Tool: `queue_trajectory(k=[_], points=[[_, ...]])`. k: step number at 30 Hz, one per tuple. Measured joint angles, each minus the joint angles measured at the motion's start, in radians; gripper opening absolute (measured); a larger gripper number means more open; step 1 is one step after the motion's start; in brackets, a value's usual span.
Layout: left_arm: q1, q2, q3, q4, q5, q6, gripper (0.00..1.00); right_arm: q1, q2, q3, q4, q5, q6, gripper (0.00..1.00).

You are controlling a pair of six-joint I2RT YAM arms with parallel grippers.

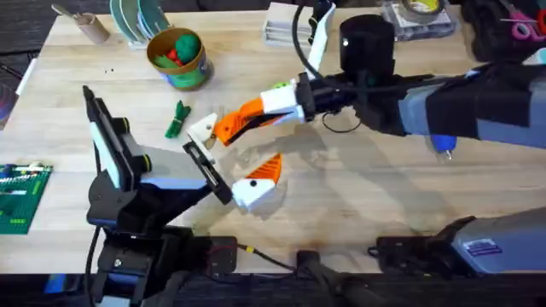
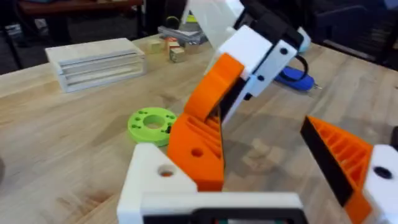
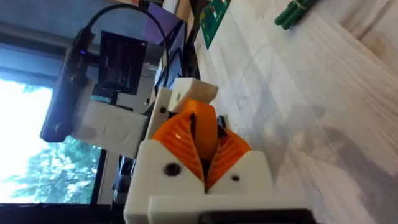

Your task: Pick up the gripper from the table and insert it into the empty holder that is missing its gripper. Then pick up a screw, insert it into the mounting hole, and use the screwdriver to tighten it. Finally, clean up the table by picking up the vegetable and placing it into the bucket.

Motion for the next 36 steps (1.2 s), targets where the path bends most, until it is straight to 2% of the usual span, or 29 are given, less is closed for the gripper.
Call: queue_trajectory(k=[5,22,26,36], points=[[0.008,0.0,0.0,0.002,-0.042,-0.012,0.993,0.039,-0.001,0.0,0.009,0.088,0.004,0.008],[0.006,0.0,0.0,0.002,-0.025,-0.016,0.993,0.06,-0.001,0.0,0.011,0.138,-0.029,0.008],[0.006,0.0,0.0,0.002,-0.005,-0.022,0.993,0.094,-0.001,0.0,0.014,0.18,-0.042,0.008],[0.011,0.0,0.0,0.002,-0.033,-0.035,0.993,0.147,-0.001,0.0,0.05,0.288,-0.066,0.008]])
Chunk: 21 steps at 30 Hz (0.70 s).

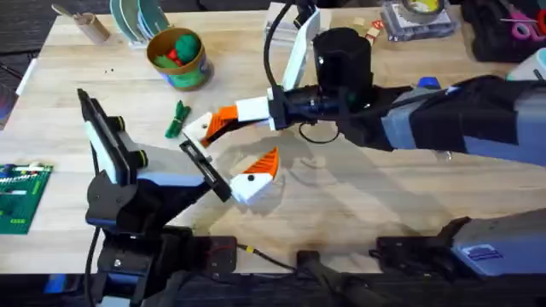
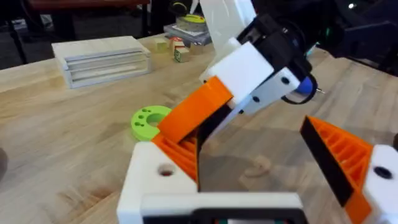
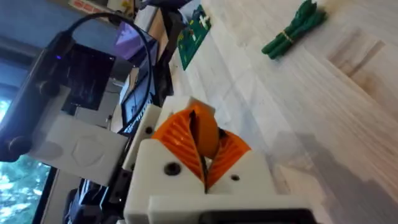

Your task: Pick up the gripper from the table and insert it into the empty holder that is missing its gripper. Then pick up a screw, insert it into the mounting hole, and use the screwdriver to tighten it. Finally, clean up the table by picking up the vegetable and placing it into the bucket.

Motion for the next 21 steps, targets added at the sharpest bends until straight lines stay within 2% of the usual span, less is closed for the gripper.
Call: queue_trajectory(k=[17,21], points=[[0.008,0.0,0.0,0.0,-0.05,-0.014,0.993,0.012,0.082,0.044,0.071,-0.004,-0.045,0.007],[0.008,0.0,0.0,0.0,-0.048,-0.014,0.993,0.007,0.082,0.044,0.063,-0.014,-0.049,0.063]])
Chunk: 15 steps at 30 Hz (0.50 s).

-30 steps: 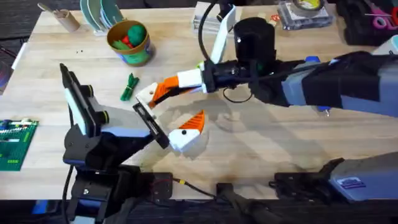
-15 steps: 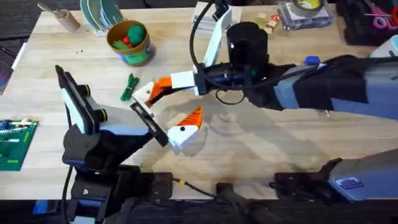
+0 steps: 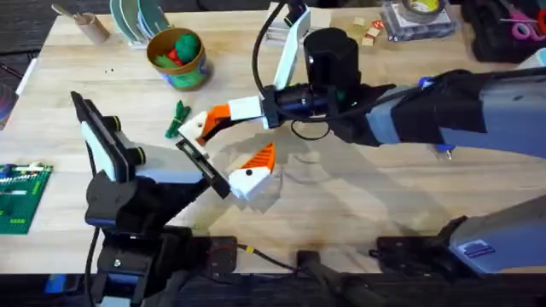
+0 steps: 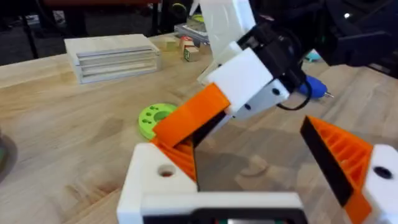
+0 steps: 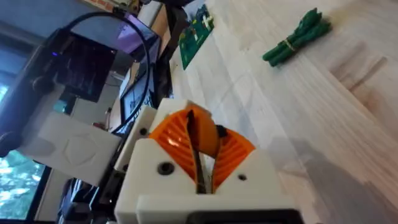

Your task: Pick up the gripper from the table and insert it into the empty holder that is missing its gripper. Then pick up a screw, insert it into the mounting hole, and use the screwdriver to tighten it. Finally, clean up the table by picking up the vegetable and placing it into the bucket.

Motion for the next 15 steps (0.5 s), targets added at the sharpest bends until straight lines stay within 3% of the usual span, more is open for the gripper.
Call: queue_trajectory(k=[4,5,12,15], points=[[0.0,0.002,0.0,-0.001,0.014,0.0,0.993,-0.017,0.0,0.008,-0.041,-0.037,-0.003,0.144],[-0.004,0.002,0.0,-0.001,0.038,0.001,0.993,-0.04,0.0,0.008,-0.055,-0.078,-0.006,0.23],[-0.02,0.002,0.0,-0.004,0.098,0.016,0.993,-0.097,0.021,0.008,-0.066,-0.203,-0.013,0.405],[-0.025,0.002,0.0,-0.005,0.126,0.026,0.993,-0.118,0.027,0.008,-0.071,-0.251,-0.014,0.545]])
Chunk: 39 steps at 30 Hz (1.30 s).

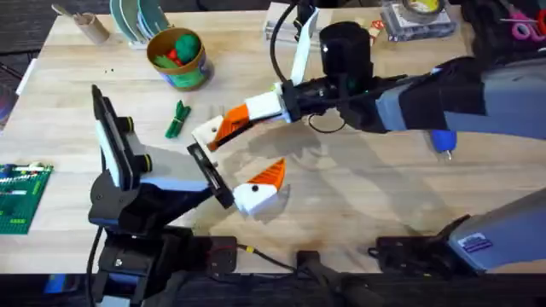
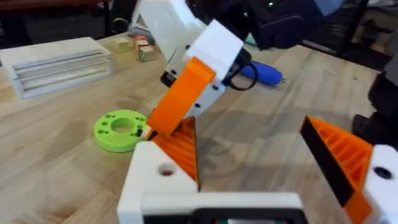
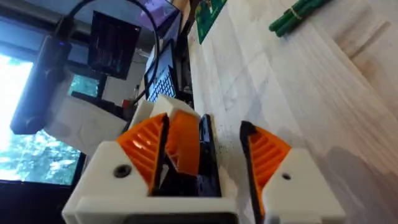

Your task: Pick up the gripper from the table and insert it into the empty holder that is missing its gripper. Then pick up a screw, insert it into the mounting hole, and use the screwdriver to tighten it. Finally, clean up the table by picking up the vegetable and placing it into the bucket.

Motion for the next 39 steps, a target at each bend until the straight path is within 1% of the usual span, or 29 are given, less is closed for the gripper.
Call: queue_trajectory(k=[2,3,5,8,9,11,13,16,18,23,25,26,27,30,33,37,39], points=[[-0.005,0.0,0.0,-0.001,0.021,0.004,0.993,-0.012,0.005,0.0,-0.001,-0.022,0.0,0.661],[-0.007,0.0,0.0,-0.002,0.029,0.005,0.993,-0.018,0.007,0.0,-0.002,-0.032,0.001,0.703],[-0.008,0.0,0.0,-0.003,0.041,0.009,0.993,-0.026,0.008,0.0,-0.003,-0.045,0.002,0.737],[-0.008,0.0,0.0,-0.003,0.047,0.012,0.993,-0.032,0.008,0.0,-0.002,-0.059,0.004,0.817],[-0.008,0.0,0.0,-0.003,0.049,0.012,0.993,-0.034,0.008,0.0,-0.002,-0.062,0.004,0.853],[-0.008,0.0,0.0,-0.004,0.054,0.012,0.993,-0.038,0.008,0.0,0.0,-0.066,0.004,0.958],[-0.008,0.0,0.0,-0.004,0.056,0.012,0.993,-0.045,0.008,0.0,0.01,-0.066,0.004,0.986],[-0.008,0.0,0.0,-0.004,0.059,0.012,0.993,-0.075,0.008,0.0,0.051,-0.052,0.004,0.99],[-0.008,0.0,0.0,-0.004,0.059,0.012,0.993,-0.109,0.008,0.0,0.086,-0.019,0.004,0.991],[-0.008,0.0,0.0,-0.004,0.059,0.012,0.993,-0.201,0.008,0.017,0.087,0.106,-0.024,0.992],[-0.008,0.0,0.0,-0.004,0.059,0.012,0.992,-0.223,0.008,0.044,0.052,0.155,-0.054,0.993],[-0.008,0.0,0.0,-0.004,0.059,0.012,0.993,-0.228,0.007,0.059,0.018,0.178,-0.073,0.993],[-0.008,0.0,0.0,-0.004,0.06,0.012,0.993,-0.228,-0.013,0.1,-0.167,0.267,-0.167,0.993],[-0.008,0.0,0.0,-0.004,0.06,0.012,0.995,-0.217,-0.053,0.132,-0.38,0.374,-0.281,0.993],[-0.008,0.0,0.0,-0.004,0.06,0.012,0.994,-0.188,-0.105,0.169,-0.563,0.525,-0.386,0.993],[-0.008,0.0,0.0,-0.004,0.06,0.012,0.993,-0.117,-0.151,0.206,-0.683,0.742,-0.46,0.992],[-0.008,0.0,0.0,-0.004,0.06,0.012,0.993,-0.081,-0.154,0.21,-0.699,0.812,-0.48,0.993]])
